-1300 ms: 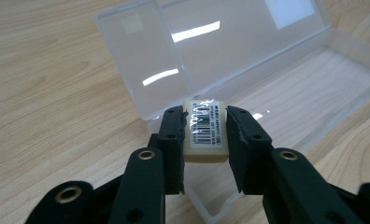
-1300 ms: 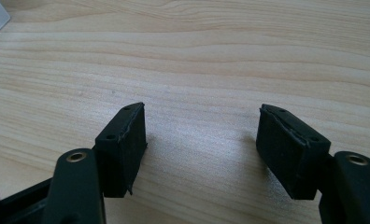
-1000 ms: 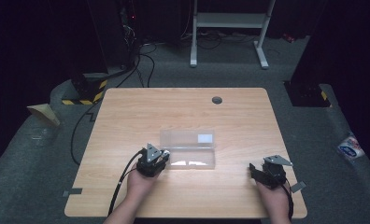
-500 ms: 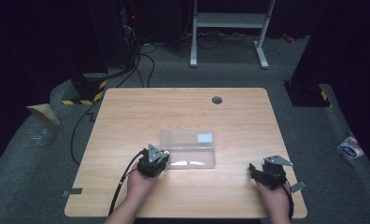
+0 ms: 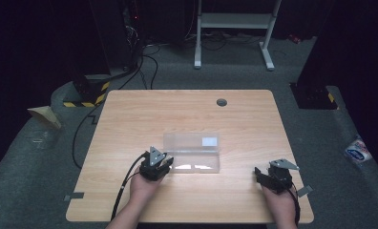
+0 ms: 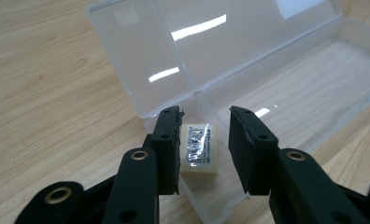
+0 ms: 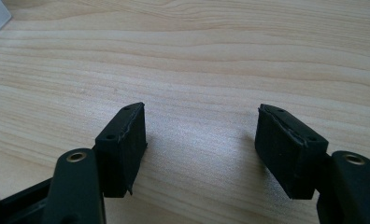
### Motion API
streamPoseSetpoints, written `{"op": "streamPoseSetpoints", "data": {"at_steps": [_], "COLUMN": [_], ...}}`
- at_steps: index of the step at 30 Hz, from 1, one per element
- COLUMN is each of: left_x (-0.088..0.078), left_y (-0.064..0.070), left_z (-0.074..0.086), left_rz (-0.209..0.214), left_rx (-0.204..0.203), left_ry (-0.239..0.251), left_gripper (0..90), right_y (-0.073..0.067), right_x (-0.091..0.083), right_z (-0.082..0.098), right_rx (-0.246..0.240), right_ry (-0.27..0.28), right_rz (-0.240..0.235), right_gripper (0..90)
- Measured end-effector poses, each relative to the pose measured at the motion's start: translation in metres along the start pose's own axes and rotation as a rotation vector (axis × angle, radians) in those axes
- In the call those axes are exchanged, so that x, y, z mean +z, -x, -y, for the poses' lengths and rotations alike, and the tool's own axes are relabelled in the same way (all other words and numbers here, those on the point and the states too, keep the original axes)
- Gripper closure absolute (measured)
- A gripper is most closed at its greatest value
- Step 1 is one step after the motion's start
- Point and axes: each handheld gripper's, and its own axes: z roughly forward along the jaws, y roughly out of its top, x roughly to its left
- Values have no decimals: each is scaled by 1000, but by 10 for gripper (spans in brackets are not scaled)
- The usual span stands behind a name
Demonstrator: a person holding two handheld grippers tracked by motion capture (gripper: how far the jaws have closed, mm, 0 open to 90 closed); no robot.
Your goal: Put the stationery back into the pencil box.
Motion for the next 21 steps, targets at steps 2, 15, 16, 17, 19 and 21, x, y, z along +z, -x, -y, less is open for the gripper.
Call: {"op": "streamPoseSetpoints", "data": {"at_steps": [2, 15, 16, 17, 19, 21], "left_x": [-2, -19, -21, -24, -29, -34], "left_y": [-1, -25, -29, -33, -39, -44], "left_z": [-1, 0, 0, 1, 1, 2], "left_rz": [-1, -6, 0, 9, 12, 13], "left_rx": [-4, -60, -74, -90, -103, -100], "left_ry": [12, 49, 52, 52, 55, 47], "left_gripper": [639, 616, 616, 616, 613, 596], "right_y": [0, 0, 0, 0, 0, 0], "right_x": [0, 0, 0, 0, 0, 0], "right_z": [0, 0, 0, 0, 0, 0], "right_rx": [1, 1, 1, 2, 2, 2], "right_ry": [0, -1, -1, -1, -1, -1], "right_rz": [-1, -1, -1, -1, -1, -1], "right_gripper": [335, 335, 335, 335, 335, 335]}}
